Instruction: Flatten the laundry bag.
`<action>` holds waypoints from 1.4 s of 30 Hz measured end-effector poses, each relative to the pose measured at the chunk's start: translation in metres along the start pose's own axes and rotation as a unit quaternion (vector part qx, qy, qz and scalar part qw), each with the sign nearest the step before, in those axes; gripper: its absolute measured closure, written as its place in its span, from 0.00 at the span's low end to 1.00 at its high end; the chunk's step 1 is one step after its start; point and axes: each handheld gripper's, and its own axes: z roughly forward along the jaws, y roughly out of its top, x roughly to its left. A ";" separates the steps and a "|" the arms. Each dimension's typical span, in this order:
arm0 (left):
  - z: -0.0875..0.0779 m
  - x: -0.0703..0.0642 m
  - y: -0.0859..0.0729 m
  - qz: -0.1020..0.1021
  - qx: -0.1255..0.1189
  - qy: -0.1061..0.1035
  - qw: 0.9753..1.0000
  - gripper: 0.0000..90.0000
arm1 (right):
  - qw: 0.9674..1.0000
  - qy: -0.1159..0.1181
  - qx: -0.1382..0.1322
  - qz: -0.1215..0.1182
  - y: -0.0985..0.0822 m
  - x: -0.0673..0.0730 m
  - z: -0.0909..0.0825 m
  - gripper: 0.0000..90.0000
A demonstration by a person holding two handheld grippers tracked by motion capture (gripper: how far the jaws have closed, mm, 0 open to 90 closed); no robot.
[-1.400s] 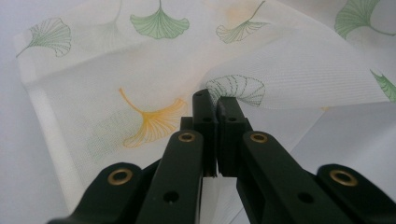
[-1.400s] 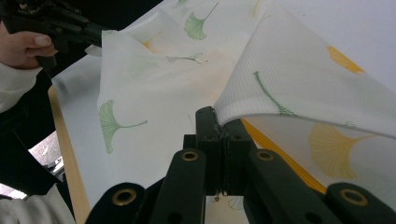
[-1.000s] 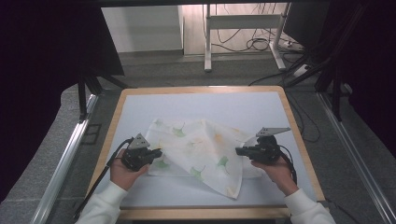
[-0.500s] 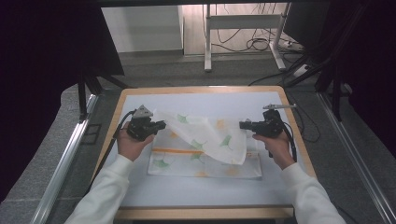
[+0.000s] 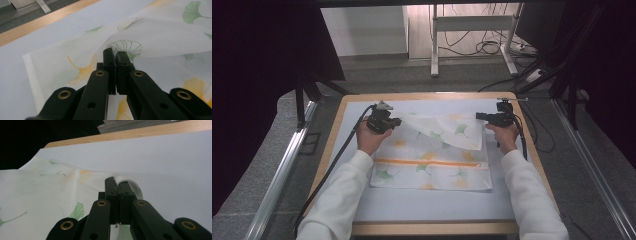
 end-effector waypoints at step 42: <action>-0.057 -0.050 -0.068 0.037 0.007 -0.052 0.998 0.51 | 0.975 0.038 0.084 -0.204 -0.068 0.099 -0.064 0.36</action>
